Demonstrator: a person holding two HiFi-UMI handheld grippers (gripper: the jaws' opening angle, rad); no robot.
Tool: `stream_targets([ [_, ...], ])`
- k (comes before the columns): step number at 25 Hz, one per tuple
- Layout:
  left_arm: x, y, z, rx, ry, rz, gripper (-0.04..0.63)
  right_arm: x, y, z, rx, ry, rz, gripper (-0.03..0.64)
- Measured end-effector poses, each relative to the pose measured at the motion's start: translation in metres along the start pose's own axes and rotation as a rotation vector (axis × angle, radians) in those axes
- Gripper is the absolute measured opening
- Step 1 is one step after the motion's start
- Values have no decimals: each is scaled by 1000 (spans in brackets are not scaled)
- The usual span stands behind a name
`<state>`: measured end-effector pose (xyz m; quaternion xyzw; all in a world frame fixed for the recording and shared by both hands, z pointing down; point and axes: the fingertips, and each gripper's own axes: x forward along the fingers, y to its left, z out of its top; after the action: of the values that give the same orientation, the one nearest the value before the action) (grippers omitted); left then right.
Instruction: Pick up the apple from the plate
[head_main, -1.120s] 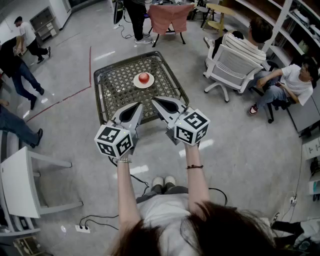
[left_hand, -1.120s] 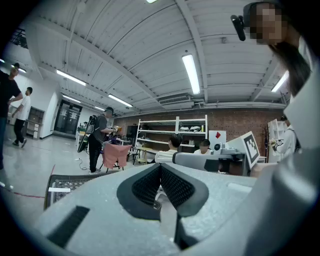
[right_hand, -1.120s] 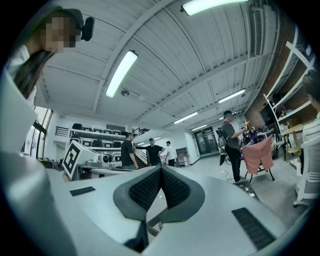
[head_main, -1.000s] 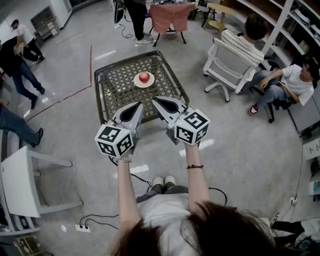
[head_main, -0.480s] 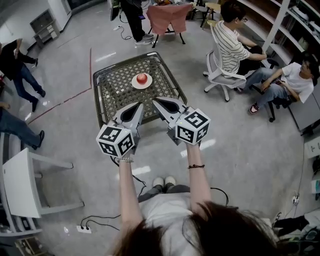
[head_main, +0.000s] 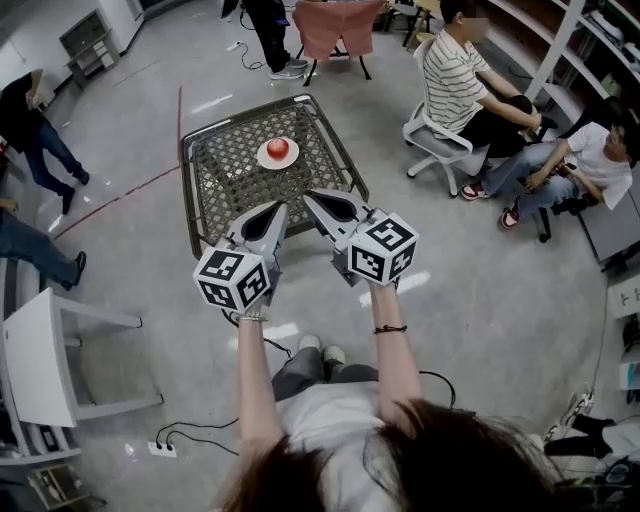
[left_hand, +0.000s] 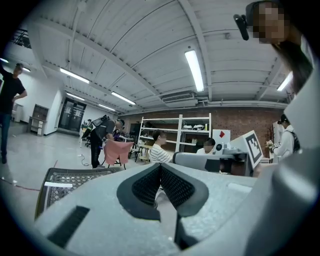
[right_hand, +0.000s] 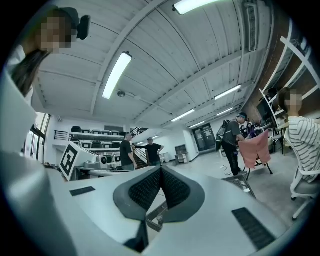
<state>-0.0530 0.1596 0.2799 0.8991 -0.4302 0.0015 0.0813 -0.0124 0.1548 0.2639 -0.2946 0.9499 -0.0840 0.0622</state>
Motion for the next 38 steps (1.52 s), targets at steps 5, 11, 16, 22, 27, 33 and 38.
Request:
stream_targets([
  [5, 4, 8, -3, -9, 9, 10, 11, 6, -8, -5, 14, 8, 3, 9],
  [11, 22, 28, -10, -18, 35, 9, 11, 26, -29, -14, 33, 28, 0, 9],
  [16, 46, 53, -11, -38, 31, -4, 11, 46, -50, -19, 37, 40, -5, 9],
  [22, 80, 78, -8, -52, 47, -40, 11, 66, -83, -21, 54, 64, -42, 9],
  [27, 95, 98, -14, -63, 71, -63, 11, 85, -101, -25, 64, 71, -64, 9],
  [33, 112, 119, -9, -72, 71, -75, 11, 105, -117, -23, 71, 74, -81, 9],
  [38, 123, 138, -13, -81, 80, -87, 11, 119, -131, -32, 82, 90, -101, 9],
])
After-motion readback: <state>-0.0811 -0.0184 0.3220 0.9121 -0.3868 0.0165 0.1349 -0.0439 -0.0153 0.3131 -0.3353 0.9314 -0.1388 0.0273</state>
